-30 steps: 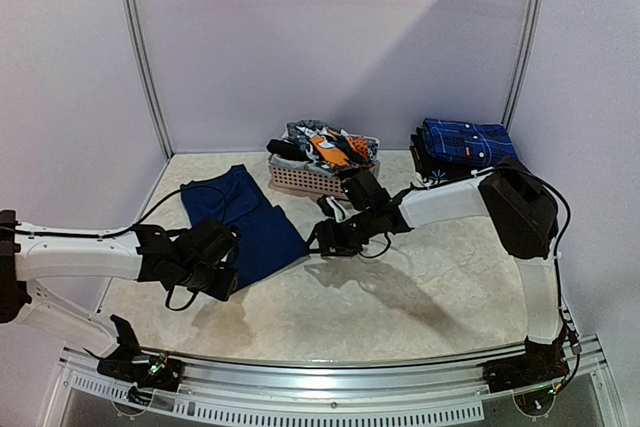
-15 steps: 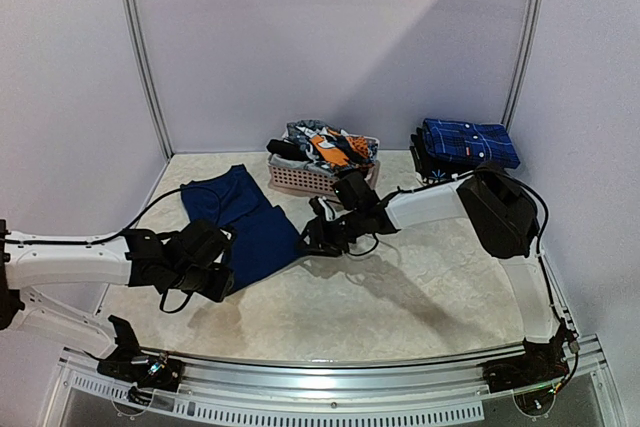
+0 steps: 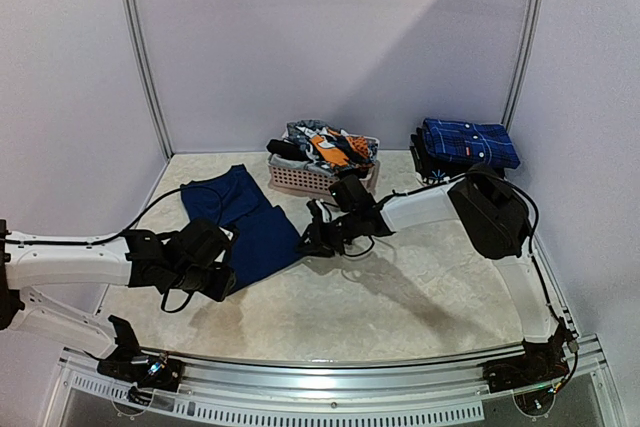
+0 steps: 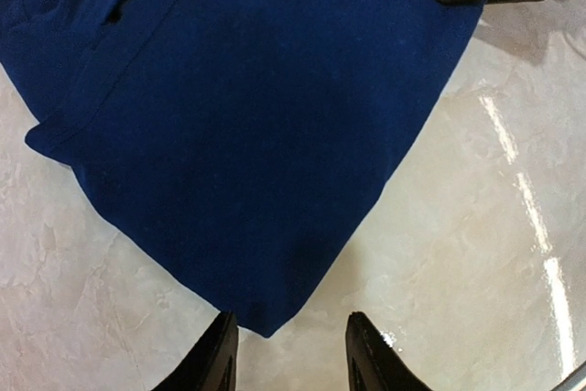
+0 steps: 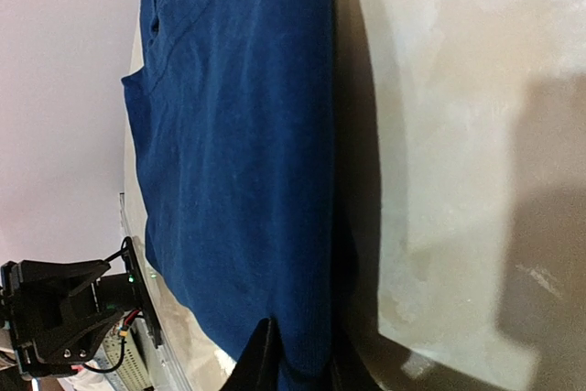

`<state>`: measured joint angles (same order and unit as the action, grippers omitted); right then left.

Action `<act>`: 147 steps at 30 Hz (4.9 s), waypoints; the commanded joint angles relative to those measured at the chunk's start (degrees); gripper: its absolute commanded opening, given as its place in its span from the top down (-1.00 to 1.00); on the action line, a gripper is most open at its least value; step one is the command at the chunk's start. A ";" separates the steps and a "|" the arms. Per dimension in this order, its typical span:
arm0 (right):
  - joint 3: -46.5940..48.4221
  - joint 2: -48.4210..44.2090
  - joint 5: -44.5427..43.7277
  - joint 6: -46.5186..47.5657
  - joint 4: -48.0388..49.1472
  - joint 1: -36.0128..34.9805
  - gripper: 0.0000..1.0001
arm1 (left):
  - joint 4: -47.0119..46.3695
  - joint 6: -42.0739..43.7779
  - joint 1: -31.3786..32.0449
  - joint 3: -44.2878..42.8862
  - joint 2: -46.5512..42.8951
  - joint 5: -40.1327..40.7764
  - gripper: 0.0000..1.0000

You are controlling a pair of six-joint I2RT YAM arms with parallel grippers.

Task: Fold and stack the mixed laundry pile
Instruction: Pick up the 2/3-rectangle-folded T-shirt from the center of the board, then move the right arm to the center of the board with the 2/3-rectangle-folded T-shirt, then pick up the 2/3-rectangle-folded T-shirt from the center of the board.

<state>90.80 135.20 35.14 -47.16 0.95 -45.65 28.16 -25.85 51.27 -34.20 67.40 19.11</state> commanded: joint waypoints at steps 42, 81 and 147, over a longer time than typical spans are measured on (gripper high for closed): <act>-25.51 -13.97 -1.45 10.09 0.11 1.29 1.00 | 6.98 -0.32 21.25 -8.39 11.48 6.27 0.21; -26.67 -14.20 -1.13 13.41 -2.84 2.30 1.00 | 15.69 -6.04 24.61 -13.79 21.66 8.69 0.41; -31.47 -23.05 -5.16 15.07 -8.52 2.28 1.00 | 13.83 -6.82 28.06 -19.76 23.93 -2.81 1.00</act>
<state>62.19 114.69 33.26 -32.86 -3.42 -43.66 40.77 -31.75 76.93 -51.94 92.51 18.57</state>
